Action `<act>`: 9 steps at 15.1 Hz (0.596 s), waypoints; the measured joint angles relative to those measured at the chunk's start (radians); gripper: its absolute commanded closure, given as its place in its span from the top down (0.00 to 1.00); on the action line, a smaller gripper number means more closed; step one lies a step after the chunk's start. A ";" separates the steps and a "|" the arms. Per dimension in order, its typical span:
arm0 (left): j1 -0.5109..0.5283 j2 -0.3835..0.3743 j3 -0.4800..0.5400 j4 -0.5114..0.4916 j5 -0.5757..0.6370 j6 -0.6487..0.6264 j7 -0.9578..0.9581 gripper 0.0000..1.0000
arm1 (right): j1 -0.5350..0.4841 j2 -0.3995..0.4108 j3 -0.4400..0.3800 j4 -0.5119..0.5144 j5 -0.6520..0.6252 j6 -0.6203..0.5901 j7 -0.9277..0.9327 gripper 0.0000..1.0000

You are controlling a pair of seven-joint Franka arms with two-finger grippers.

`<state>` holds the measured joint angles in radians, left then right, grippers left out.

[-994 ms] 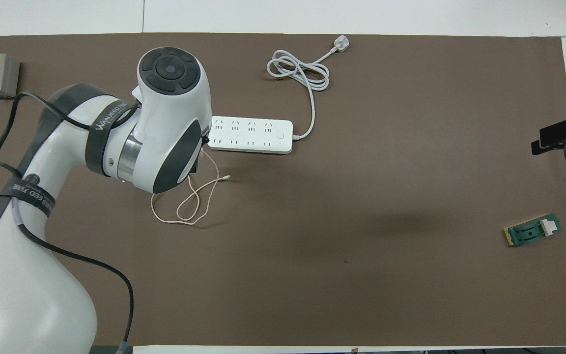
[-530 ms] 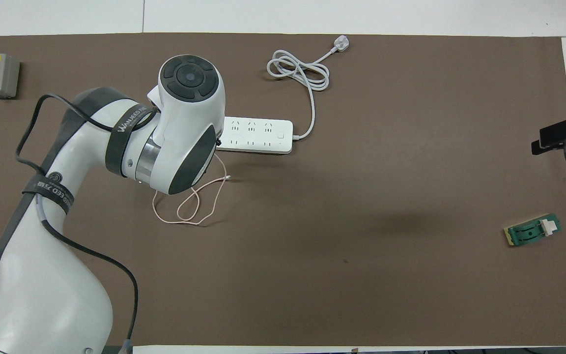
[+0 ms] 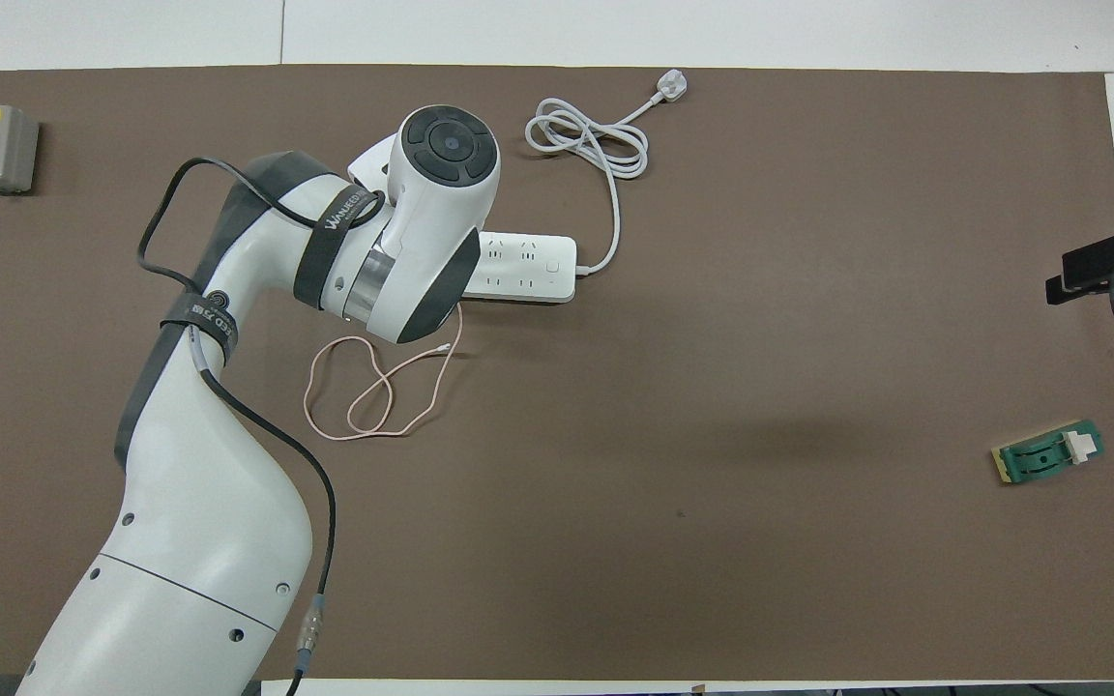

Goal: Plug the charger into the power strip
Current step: 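Push the charger prongs into a power strip socket with the left gripper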

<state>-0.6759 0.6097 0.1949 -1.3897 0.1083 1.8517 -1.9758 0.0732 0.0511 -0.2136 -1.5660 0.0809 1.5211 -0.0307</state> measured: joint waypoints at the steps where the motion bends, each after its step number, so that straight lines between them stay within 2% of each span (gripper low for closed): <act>1: 0.000 0.000 0.000 0.001 0.000 0.000 0.003 0.00 | 0.000 0.000 0.000 0.000 0.000 0.000 0.000 1.00; 9: 0.000 0.002 0.000 0.003 0.001 0.000 0.011 0.00 | 0.000 0.000 0.000 0.000 0.000 0.000 0.000 1.00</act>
<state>-0.6759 0.6122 0.1947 -1.3871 0.1089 1.8518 -1.9649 0.0732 0.0511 -0.2136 -1.5660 0.0809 1.5211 -0.0307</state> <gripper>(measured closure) 0.678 0.000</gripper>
